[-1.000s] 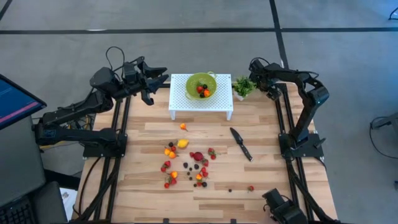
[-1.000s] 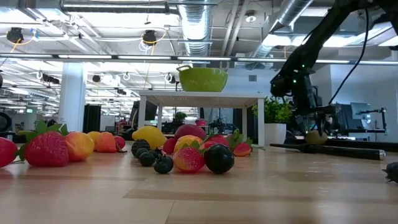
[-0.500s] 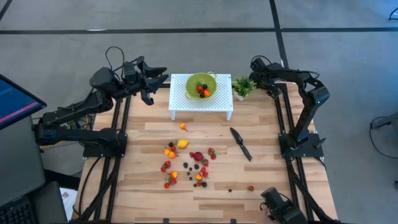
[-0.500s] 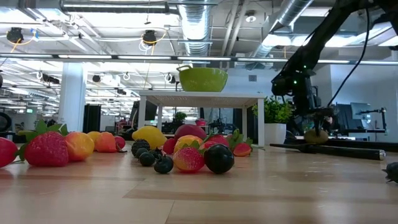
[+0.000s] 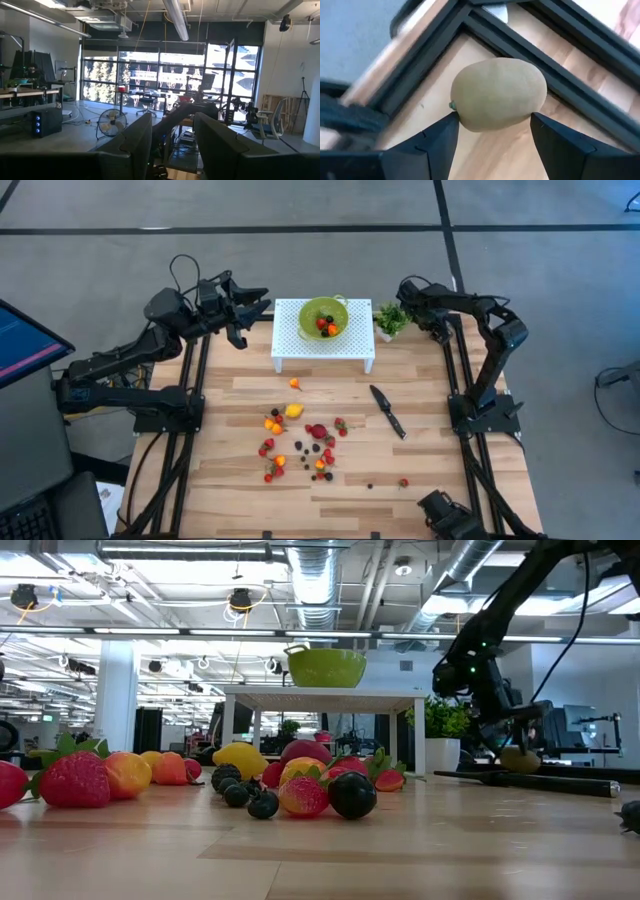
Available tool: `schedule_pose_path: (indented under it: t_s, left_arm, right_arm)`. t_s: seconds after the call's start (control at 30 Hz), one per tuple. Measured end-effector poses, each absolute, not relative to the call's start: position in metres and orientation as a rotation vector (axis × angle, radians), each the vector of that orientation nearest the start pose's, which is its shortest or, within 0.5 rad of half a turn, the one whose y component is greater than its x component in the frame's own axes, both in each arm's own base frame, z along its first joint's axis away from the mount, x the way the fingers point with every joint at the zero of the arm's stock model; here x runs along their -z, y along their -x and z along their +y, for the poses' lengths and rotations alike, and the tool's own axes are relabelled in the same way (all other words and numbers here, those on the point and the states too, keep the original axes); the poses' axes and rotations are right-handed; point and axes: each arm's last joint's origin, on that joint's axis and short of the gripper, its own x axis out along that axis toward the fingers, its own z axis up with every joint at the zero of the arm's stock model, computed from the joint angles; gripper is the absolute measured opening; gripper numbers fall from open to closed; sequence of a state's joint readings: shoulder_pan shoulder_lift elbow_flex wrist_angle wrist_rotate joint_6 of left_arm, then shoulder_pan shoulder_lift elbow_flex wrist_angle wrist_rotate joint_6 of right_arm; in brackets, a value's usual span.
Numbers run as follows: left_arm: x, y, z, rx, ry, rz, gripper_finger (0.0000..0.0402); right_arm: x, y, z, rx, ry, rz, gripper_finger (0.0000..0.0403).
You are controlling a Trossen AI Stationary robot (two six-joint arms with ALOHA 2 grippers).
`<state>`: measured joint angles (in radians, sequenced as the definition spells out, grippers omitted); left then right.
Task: Pick & Place Fruit
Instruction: Put the brown kiwi into the green strainer bowl
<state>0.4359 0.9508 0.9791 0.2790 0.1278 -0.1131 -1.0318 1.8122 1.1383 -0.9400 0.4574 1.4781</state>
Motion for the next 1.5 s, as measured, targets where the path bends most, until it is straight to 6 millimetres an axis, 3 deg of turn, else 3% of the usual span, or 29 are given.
schedule_pose_path:
  t_s: [0.27,0.5,0.83,0.97,1.07,1.13,1.2,1.4,1.5]
  left_arm:
    - [-0.415,-0.184,0.082,-0.288,0.025,-0.314,0.0142]
    - [-0.415,-0.184,0.082,-0.288,0.025,-0.315,0.0142]
    - [-0.415,-0.184,0.082,-0.288,0.024,-0.317,0.0142]
    - [-0.415,-0.184,0.082,-0.288,0.023,-0.321,0.0142]
    - [-0.415,-0.184,0.082,-0.288,0.023,-0.321,0.0142]
    - [-0.415,-0.184,0.082,-0.288,0.023,-0.321,0.0142]
    - [-0.415,-0.184,0.082,-0.288,0.023,-0.322,0.0142]
    - [-0.416,-0.184,0.082,-0.288,0.022,-0.324,0.0142]
    - [-0.416,-0.184,0.082,-0.287,0.021,-0.327,0.0142]
  right_arm:
    - [-0.160,-0.166,-0.257,-3.175,1.691,-1.122,0.0240]
    - [-0.160,-0.163,-0.259,-3.168,1.648,-1.379,0.0240]
    - [-0.161,-0.153,-0.268,-3.164,1.700,-1.165,0.0235]
    - [-0.161,-0.153,-0.268,-3.151,1.705,-1.189,0.0219]
    - [-0.161,-0.157,-0.261,-3.031,1.810,-1.354,0.0206]
    - [-0.162,-0.164,-0.249,-2.913,1.863,-1.557,0.0198]
    - [-0.167,-0.171,-0.232,-2.867,1.791,-1.719,0.0193]
    - [-0.219,-0.186,-0.194,-3.326,1.594,-1.409,0.0181]
    - [-0.236,-0.181,-0.187,-3.415,1.605,-1.275,0.0178]
